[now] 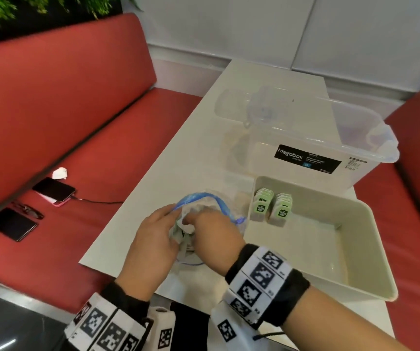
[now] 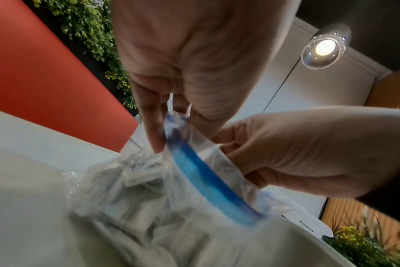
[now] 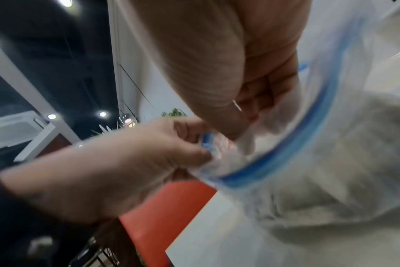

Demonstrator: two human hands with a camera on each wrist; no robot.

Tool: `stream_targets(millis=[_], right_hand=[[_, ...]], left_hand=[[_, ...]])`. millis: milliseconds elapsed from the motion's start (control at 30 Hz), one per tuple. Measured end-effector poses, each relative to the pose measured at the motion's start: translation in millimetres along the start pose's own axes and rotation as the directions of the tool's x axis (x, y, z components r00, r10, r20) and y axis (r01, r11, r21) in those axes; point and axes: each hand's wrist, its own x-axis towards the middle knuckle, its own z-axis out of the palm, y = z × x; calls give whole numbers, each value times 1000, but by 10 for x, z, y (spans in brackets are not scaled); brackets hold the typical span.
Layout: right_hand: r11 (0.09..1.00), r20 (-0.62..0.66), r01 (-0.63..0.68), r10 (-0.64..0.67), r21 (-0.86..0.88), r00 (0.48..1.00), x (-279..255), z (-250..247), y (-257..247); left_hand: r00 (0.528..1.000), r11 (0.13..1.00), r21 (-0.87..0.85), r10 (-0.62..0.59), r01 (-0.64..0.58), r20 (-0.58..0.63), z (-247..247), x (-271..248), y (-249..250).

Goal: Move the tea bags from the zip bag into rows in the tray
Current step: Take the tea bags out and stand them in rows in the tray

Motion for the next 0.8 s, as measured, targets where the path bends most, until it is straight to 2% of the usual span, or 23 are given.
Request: stream_targets(millis=[300,433,567,700,800], right_hand=[[992,-37,-69,73,104,997,160,286,-168],[992,-49,-110,113,62,992,242,289,-188],[994,-69,-108,109,19,992,284,251,-166],[984,-122,-85,105,158,987,244,186,-101],[969,-222,-76,130,236,966,199,44,-29]], left_hand=[[999,998,-41,-38,39,17,-54,27,-47],[999,999,-45,13,-11,39,-59,26,-60],[999,999,-32,2,-1,41,-90,48,-90],[999,998,-46,-36,36,11,-139,126,-154],[998,995,-76,-69,68,-10,-171,180,-153]])
